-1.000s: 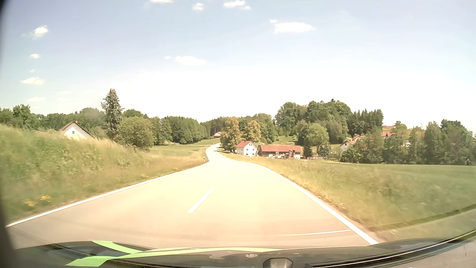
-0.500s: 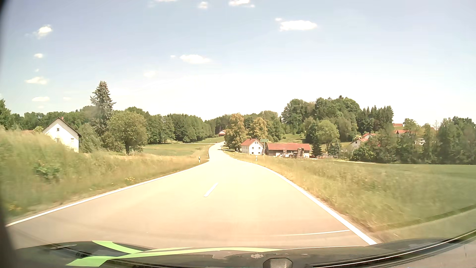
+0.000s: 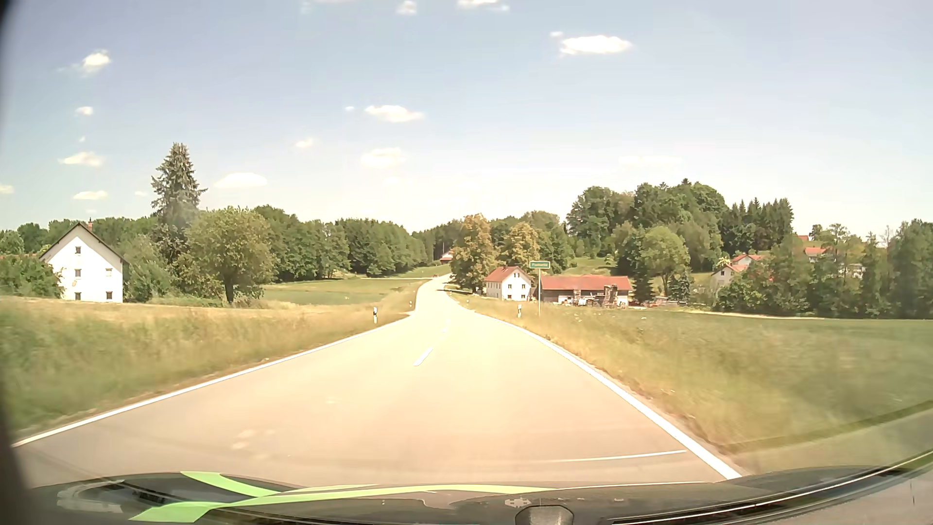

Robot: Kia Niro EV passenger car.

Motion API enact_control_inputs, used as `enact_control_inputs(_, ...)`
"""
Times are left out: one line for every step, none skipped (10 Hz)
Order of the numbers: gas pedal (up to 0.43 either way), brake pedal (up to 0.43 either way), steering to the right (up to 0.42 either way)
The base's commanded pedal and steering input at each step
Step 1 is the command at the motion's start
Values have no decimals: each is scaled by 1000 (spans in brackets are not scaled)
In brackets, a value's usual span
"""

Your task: Follow the waypoints while adhering to traffic rules and regulations

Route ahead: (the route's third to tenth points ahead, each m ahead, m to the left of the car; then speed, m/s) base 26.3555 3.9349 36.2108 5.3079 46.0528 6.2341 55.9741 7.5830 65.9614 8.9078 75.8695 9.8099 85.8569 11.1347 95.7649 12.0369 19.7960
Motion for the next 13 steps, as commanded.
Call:
enact_control_inputs(169, 0, -18)
enact_control_inputs(169, 0, -18)
enact_control_inputs(169, 0, -18)
enact_control_inputs(130, 0, -18)
enact_control_inputs(118, 0, -17)
enact_control_inputs(118, 0, -17)
enact_control_inputs(130, 0, -15)
enact_control_inputs(130, 0, -14)
enact_control_inputs(130, 0, -14)
enact_control_inputs(138, 0, -14)
enact_control_inputs(138, 0, -14)
enact_control_inputs(138, 0, -14)
enact_control_inputs(150, 0, -13)
